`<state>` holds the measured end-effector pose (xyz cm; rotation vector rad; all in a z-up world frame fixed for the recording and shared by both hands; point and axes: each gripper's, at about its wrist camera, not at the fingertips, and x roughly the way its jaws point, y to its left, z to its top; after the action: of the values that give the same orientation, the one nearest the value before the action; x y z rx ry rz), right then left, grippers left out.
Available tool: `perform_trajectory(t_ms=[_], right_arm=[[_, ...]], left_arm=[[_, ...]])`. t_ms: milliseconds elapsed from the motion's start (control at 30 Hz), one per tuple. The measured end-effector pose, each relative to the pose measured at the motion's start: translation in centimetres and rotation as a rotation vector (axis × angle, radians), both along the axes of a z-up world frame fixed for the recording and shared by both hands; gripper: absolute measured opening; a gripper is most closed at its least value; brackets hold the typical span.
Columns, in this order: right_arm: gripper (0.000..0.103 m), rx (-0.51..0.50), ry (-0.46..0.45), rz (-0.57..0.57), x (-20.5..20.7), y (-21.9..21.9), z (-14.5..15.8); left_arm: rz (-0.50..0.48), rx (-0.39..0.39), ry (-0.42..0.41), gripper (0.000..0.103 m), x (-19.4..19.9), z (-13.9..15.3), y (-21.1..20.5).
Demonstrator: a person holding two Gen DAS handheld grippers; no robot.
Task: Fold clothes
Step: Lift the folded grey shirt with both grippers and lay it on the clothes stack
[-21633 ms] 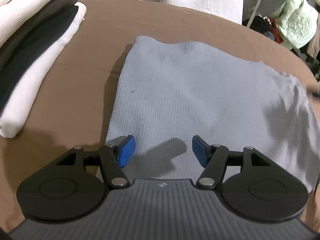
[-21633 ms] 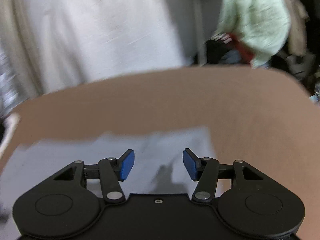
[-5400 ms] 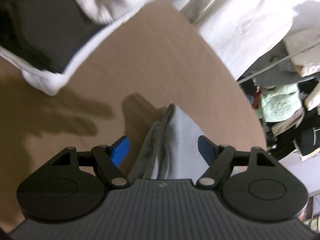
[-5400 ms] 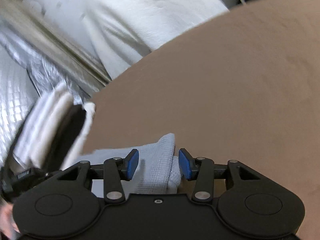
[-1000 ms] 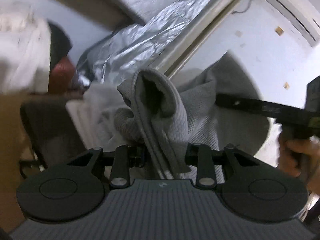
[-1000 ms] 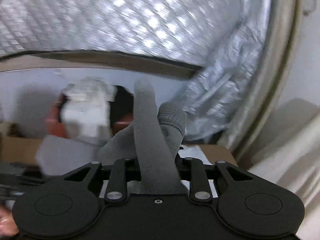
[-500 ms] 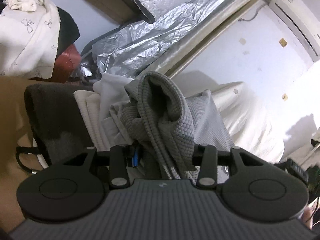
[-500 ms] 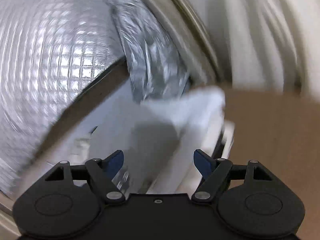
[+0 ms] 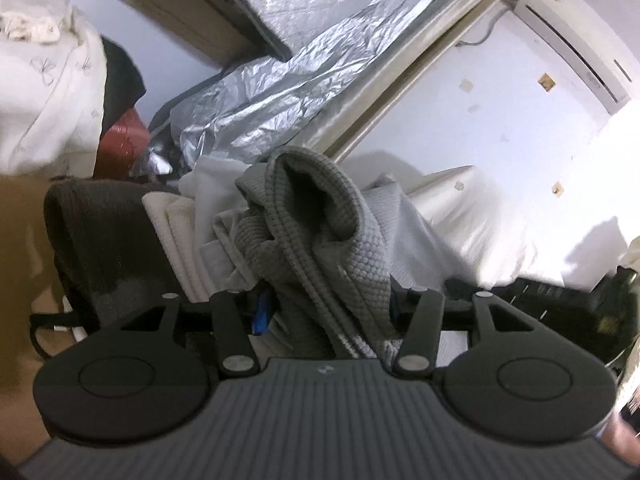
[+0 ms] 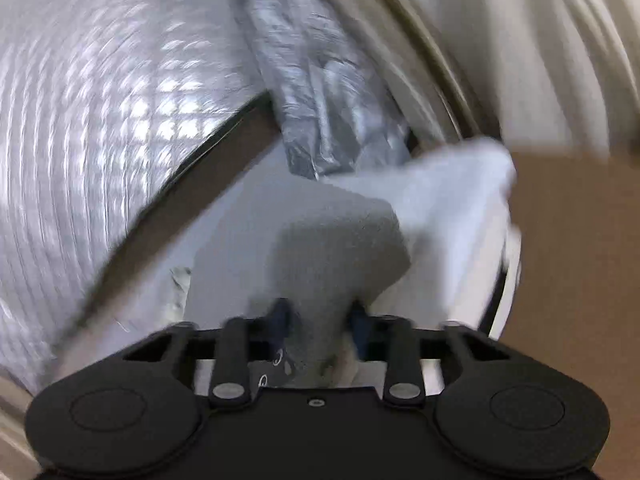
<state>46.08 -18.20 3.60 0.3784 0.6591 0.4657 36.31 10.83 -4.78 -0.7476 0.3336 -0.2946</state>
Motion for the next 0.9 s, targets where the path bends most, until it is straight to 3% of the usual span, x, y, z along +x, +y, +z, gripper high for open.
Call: perform_trajectory(t_ms=[67,167,200,233,300,367,400,467,567,667,733,833,900], right_arm=[[0.023,-0.11,-0.139,0.069,-0.9,1.9,2.3],[0.021,-0.195,-0.308,0.177,-1.3,3.8,4.8],[0.021,-0.227,-0.327,0.191,-0.7,4.0,5.1],[0.021,-0.261,-0.309,0.186,0.3,3.8,4.7],[0.038,-0.31,-0.212,0.107,3.1,2.6,2.5],[0.045,-0.325,-0.114,-0.011,5.2,1.1,0.0],[0.059,-0.281,-0.103,-0.049,5.5,0.1,-0.8],[0.06,-0.194,-0.112,-0.101,5.7,-1.5,-1.6],[0.06,-0.232,-0.182,-0.157,5.0,-0.9,-0.2],[0.06,-0.322,-0.317,-0.079,3.0,2.5,1.6],[0.06,-0.338,-0.353,0.028,2.7,4.8,2.5],[0.06,-0.337,-0.29,0.201,3.2,7.4,2.5],[0.06,-0.402,-0.208,0.251,5.1,9.3,1.2]], left_arm=[[0.028,0.001,-0.048,0.051,-0.5,0.1,-0.2],[0.102,-0.068,-0.074,0.052,-1.0,-0.2,-0.4],[0.119,-0.051,-0.07,0.058,-1.1,-0.2,-0.6],[0.135,-0.025,-0.064,0.061,-1.1,-0.1,-0.8],[0.168,0.025,-0.053,0.069,-1.2,0.0,-1.2],[0.216,0.073,-0.047,0.074,-1.4,0.2,-1.5],[0.247,0.085,-0.057,0.078,-1.7,0.4,-1.3],[0.301,0.099,-0.08,0.08,-2.1,0.6,-0.9],[0.308,0.114,-0.053,0.08,-2.0,0.5,-0.2],[0.313,0.135,-0.028,0.082,-1.7,0.1,0.2],[0.315,0.14,-0.018,0.082,-1.6,0.0,0.4],[0.318,0.145,0.001,0.082,-1.6,-0.1,0.3],[0.315,0.151,0.02,0.082,-1.5,-0.3,0.2]])
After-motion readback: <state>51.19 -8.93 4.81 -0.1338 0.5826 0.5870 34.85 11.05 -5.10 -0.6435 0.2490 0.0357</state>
